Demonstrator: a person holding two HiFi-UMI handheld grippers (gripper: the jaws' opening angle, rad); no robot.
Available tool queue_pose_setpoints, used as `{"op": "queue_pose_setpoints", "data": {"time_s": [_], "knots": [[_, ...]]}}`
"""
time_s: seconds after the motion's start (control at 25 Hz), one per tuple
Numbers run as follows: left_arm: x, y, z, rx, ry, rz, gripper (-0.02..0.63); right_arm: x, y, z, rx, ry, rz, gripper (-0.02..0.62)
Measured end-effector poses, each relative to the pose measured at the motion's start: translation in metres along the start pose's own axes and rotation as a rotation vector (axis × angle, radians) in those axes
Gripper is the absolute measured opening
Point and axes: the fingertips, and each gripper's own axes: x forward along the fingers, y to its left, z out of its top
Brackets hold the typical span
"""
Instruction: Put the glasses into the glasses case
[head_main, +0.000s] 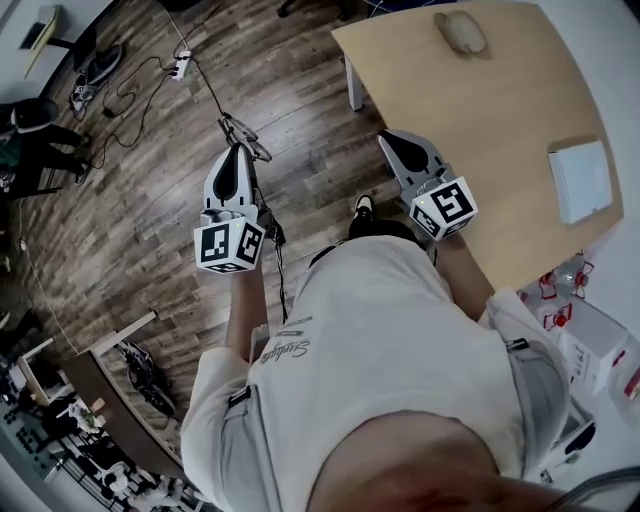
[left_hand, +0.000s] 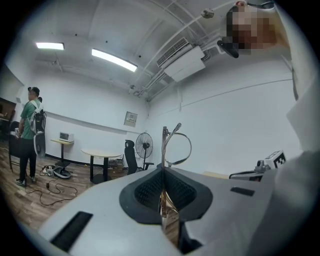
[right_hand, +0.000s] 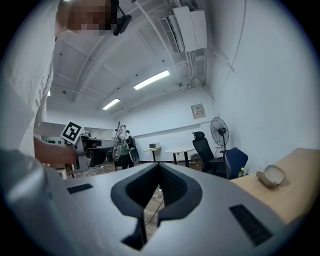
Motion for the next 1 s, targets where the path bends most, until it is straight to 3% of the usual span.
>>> {"op": "queue_pose_setpoints", "data": {"time_s": [0.64, 1.0], "knots": [[0.102, -0.027, -0.001, -0.027, 0.030, -0.047, 0.021, 0.025, -0.088, -0.007, 0.041, 0.030, -0.020, -0.005], [0.132, 0.004, 0.003, 0.005, 0.042, -0.033, 0.021, 0.064, -0.098, -0.011, 0.049, 0.057, -0.003, -0.005]]}}
